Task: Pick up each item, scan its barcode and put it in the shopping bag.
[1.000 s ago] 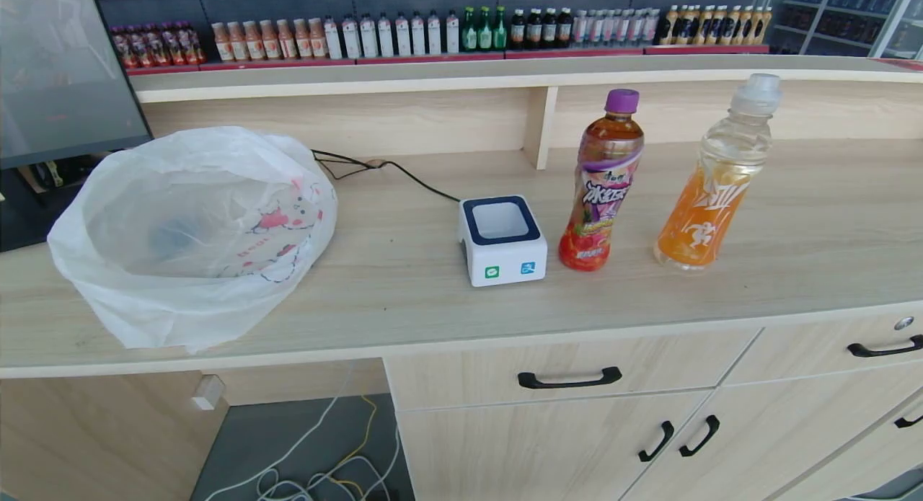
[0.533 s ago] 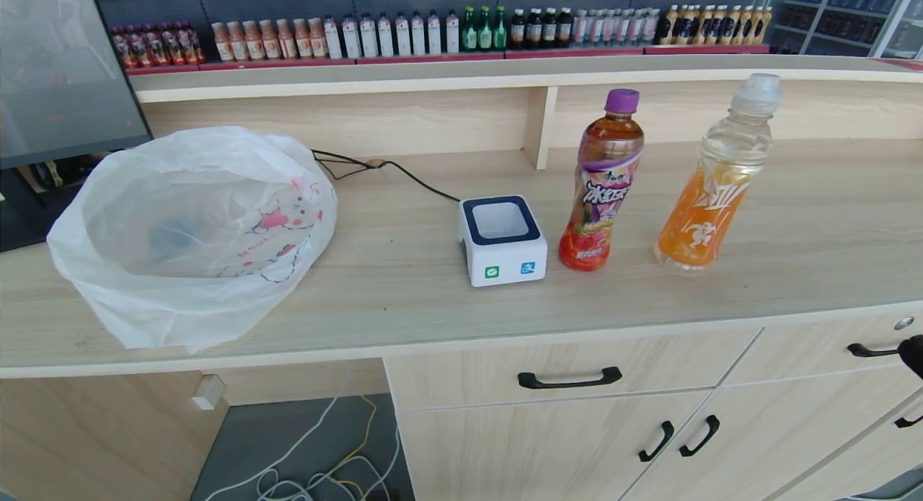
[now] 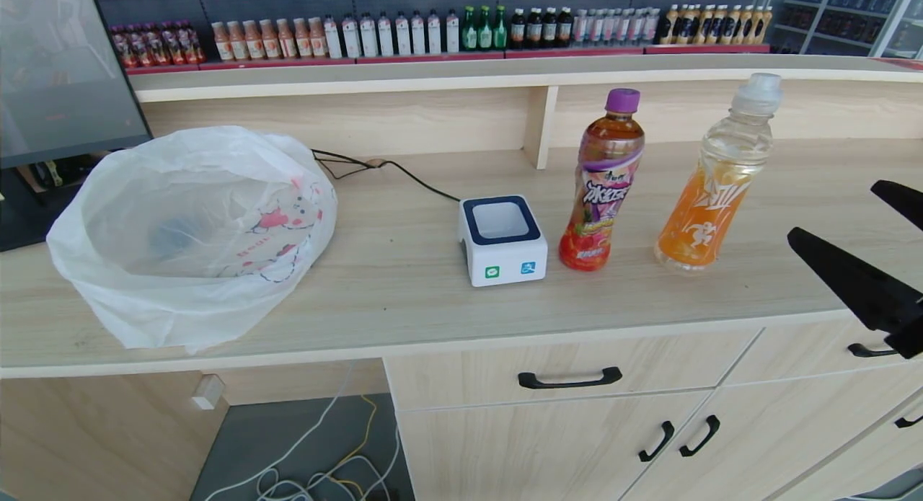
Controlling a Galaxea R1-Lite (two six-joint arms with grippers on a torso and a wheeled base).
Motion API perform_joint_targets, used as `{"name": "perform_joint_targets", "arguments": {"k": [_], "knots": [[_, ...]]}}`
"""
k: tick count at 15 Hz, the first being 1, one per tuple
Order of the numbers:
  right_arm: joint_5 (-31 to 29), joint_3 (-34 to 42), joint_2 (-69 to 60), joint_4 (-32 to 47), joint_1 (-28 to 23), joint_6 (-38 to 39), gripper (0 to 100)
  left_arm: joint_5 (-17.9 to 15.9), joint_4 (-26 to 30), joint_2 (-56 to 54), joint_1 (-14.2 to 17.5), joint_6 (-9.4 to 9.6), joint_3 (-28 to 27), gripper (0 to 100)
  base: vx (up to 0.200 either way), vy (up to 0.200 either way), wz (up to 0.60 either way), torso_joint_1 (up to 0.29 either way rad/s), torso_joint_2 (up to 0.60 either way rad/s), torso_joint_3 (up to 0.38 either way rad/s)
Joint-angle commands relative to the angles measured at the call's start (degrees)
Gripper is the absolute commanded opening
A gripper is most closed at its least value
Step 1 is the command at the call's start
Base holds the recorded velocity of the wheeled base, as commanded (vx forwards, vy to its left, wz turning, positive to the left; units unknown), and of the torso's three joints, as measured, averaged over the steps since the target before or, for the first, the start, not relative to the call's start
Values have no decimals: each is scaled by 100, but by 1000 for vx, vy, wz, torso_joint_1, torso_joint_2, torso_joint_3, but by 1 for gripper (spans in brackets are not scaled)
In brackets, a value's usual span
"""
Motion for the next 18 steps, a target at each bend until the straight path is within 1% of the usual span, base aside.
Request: {"name": "perform_joint_targets", "arguments": {"k": [1,2,3,4,7,13,18], "knots": [[-416,101,1487,-1410,583,122,100,0,-1,1,1,-1,0,100,0,0,0,0,0,0],[-1023,101,1619,-1586,996,324,100,0,-1,1,1,-1,0,100,0,0,0,0,0,0],[-1699,171,1654,-1595,1418,544,100,0,-1,1,1,-1,0,100,0,0,0,0,0,0],[-1814,180,1698,-1595,1497,562,100,0,-1,1,1,-1,0,100,0,0,0,0,0,0],[-1779,4,2058,-1656,1559,421,100,9,-1,1,1,-1,0,100,0,0,0,0,0,0],[-1814,-356,2752,-1718,1559,412,100,0,-1,1,1,-1,0,100,0,0,0,0,0,0],[-1831,-866,3218,-1762,1629,403,100,0,-1,1,1,-1,0,100,0,0,0,0,0,0]]}}
